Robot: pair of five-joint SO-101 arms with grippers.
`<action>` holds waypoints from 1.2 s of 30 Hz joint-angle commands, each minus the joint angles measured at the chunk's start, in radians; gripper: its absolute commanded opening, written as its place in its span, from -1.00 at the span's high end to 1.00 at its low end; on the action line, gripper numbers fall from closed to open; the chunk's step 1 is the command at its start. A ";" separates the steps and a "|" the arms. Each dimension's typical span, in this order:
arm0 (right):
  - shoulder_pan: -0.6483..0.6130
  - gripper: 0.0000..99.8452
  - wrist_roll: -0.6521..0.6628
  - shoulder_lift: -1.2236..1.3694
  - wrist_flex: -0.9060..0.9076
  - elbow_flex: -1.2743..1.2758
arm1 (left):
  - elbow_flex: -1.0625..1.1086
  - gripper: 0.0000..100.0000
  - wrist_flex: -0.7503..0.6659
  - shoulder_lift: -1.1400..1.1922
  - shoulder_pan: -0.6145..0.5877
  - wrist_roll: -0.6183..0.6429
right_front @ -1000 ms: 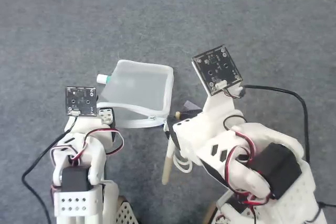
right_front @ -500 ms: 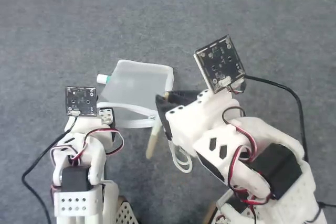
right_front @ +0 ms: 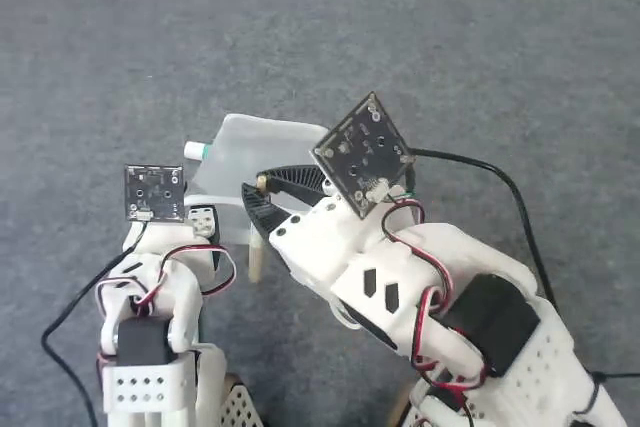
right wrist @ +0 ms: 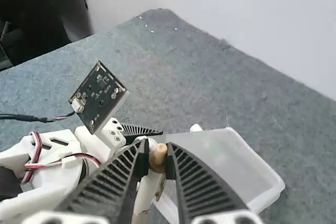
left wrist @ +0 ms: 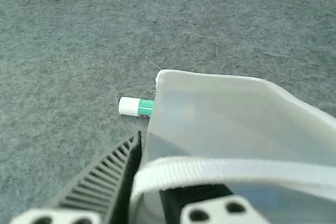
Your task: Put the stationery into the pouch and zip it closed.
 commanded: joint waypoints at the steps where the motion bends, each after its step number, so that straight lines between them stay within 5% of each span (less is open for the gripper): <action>1: -0.013 0.99 0.023 -0.027 -0.044 -0.012 | -0.048 0.97 -0.023 -0.017 -0.002 0.012; 18: -0.081 0.99 0.028 -0.228 -0.197 0.183 | -0.044 0.97 -0.041 -0.017 0.000 0.012; 25: -0.084 0.99 0.170 -0.366 -0.346 0.334 | -0.044 0.97 -0.041 -0.017 0.000 0.012; 36: -0.084 0.99 0.224 -0.492 -0.489 0.502 | -0.044 0.97 -0.041 -0.017 0.000 0.012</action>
